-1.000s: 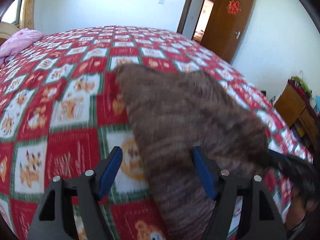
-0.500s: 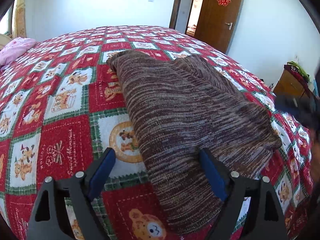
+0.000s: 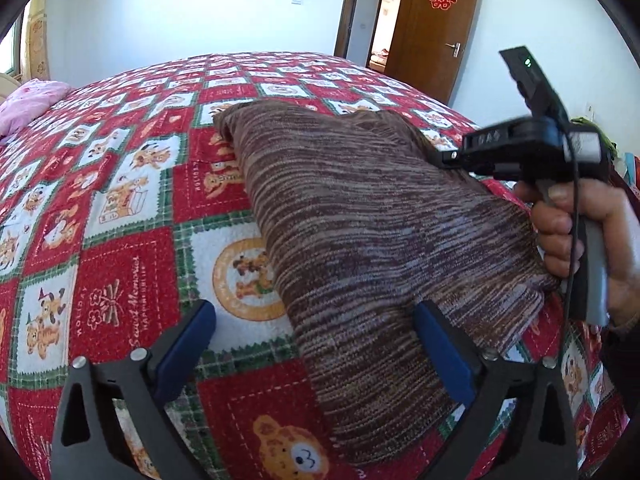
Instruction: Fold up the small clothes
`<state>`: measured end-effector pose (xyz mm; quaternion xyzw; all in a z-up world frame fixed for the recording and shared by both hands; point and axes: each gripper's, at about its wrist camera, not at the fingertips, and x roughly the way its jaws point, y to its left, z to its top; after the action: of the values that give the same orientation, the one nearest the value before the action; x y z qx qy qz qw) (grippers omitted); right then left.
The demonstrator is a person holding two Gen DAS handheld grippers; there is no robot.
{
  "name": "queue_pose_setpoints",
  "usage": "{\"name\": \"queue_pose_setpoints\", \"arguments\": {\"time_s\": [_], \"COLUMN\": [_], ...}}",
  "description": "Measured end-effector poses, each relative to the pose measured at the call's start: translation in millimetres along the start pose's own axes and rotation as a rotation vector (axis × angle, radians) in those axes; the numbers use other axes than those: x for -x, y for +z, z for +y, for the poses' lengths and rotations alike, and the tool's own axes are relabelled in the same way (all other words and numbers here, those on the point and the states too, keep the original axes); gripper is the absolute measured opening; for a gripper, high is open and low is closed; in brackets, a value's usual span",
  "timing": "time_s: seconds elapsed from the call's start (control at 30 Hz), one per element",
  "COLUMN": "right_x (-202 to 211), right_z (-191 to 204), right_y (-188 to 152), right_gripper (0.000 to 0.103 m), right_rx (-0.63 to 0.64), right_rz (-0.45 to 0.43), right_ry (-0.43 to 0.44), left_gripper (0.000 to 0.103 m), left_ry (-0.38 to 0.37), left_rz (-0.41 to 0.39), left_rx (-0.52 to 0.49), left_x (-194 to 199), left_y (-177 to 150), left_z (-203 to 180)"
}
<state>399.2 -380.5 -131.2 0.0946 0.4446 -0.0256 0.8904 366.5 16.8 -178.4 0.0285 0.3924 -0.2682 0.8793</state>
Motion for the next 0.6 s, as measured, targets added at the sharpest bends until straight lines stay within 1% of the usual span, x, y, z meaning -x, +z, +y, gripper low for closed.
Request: {"name": "queue_pose_setpoints", "arguments": {"time_s": [0.03, 0.1, 0.13, 0.17, 0.2, 0.23, 0.3, 0.37, 0.4, 0.47, 0.53, 0.6], "right_x": [4.1, 20.4, 29.5, 36.5, 40.7, 39.6, 34.1, 15.5, 5.1, -23.5, -30.9, -29.4], "right_z": [3.6, 11.6, 20.7, 32.8, 50.7, 69.3, 97.8, 125.9, 136.3, 144.4, 142.5, 130.6], "right_y": [3.6, 10.3, 12.8, 14.6, 15.3, 14.6, 10.1, 3.9, 1.2, -2.2, 4.4, 11.0], "right_gripper": [0.029, 0.031, 0.031, 0.031, 0.031, 0.031, 0.031, 0.031, 0.031, 0.031, 0.031, 0.031], "right_rx": [0.015, 0.047, 0.076, 0.117, 0.182, 0.247, 0.336, 0.409, 0.426, 0.409, 0.364, 0.304], "right_rz": [-0.01, -0.057, -0.092, -0.115, -0.121, -0.106, -0.062, -0.002, 0.013, 0.076, 0.057, 0.088], "right_ry": [-0.029, -0.077, -0.076, -0.05, -0.003, 0.052, 0.141, 0.203, 0.2, 0.172, 0.205, 0.251], "left_gripper": [0.103, 0.103, 0.103, 0.103, 0.103, 0.103, 0.103, 0.103, 0.103, 0.103, 0.103, 0.103], "left_ry": [-0.002, -0.01, -0.014, -0.019, -0.024, -0.028, -0.045, -0.064, -0.068, -0.07, -0.064, -0.064], "left_rz": [0.002, -0.003, -0.006, -0.01, -0.014, -0.018, -0.03, -0.035, -0.035, -0.035, -0.031, -0.029], "left_rx": [0.0, 0.006, 0.01, 0.017, 0.021, 0.025, 0.041, 0.056, 0.06, 0.061, 0.062, 0.066], "left_x": [-0.2, 0.9, 1.6, 2.7, 3.1, 3.4, 5.7, 7.1, 6.6, 6.6, 5.3, 4.6], "left_y": [0.0, -0.1, -0.5, -0.8, -0.8, -0.6, -1.3, -1.7, -1.1, -0.9, -0.3, 0.0], "left_z": [-0.3, 1.3, 2.4, 3.3, 4.2, 4.8, 7.6, 10.3, 10.8, 10.3, 9.7, 10.8]}}
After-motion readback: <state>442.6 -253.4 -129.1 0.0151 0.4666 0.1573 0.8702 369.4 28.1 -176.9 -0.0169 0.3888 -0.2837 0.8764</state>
